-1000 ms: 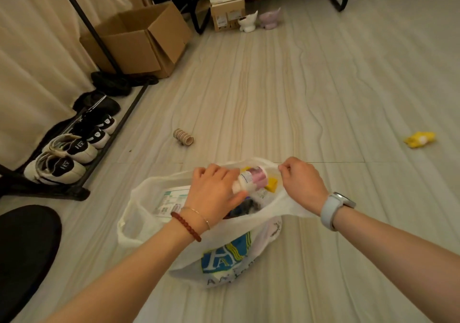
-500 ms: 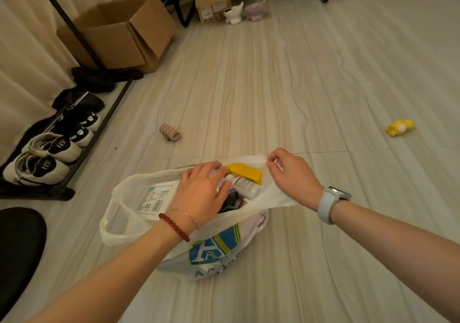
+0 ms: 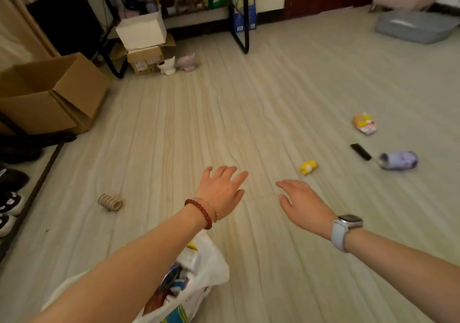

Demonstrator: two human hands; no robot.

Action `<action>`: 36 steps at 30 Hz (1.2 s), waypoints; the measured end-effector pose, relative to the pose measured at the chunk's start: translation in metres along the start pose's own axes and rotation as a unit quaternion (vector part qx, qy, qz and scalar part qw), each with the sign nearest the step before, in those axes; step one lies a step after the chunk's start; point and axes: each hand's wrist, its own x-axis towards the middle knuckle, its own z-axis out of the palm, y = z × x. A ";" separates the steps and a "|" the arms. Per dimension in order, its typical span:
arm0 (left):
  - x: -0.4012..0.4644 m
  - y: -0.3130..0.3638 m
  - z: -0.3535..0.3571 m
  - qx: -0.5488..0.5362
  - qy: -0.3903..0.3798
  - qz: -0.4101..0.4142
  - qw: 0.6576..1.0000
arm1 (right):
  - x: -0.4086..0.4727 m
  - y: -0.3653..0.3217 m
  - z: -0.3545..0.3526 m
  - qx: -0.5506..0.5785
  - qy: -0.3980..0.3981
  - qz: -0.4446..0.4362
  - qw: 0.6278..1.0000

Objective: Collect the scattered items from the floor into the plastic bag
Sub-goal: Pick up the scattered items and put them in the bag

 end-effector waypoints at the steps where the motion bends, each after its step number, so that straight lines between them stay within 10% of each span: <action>1: 0.007 0.007 -0.026 -0.015 0.002 -0.013 1.000 | -0.004 0.000 -0.031 -0.005 0.014 0.014 1.000; 18: -0.037 0.057 -0.504 -0.224 0.034 -0.145 0.963 | -0.116 -0.093 -0.533 0.034 0.083 0.214 0.973; 36: 0.205 -0.048 -0.549 -0.282 0.004 -0.097 0.954 | 0.102 -0.098 -0.580 0.165 0.083 0.354 0.917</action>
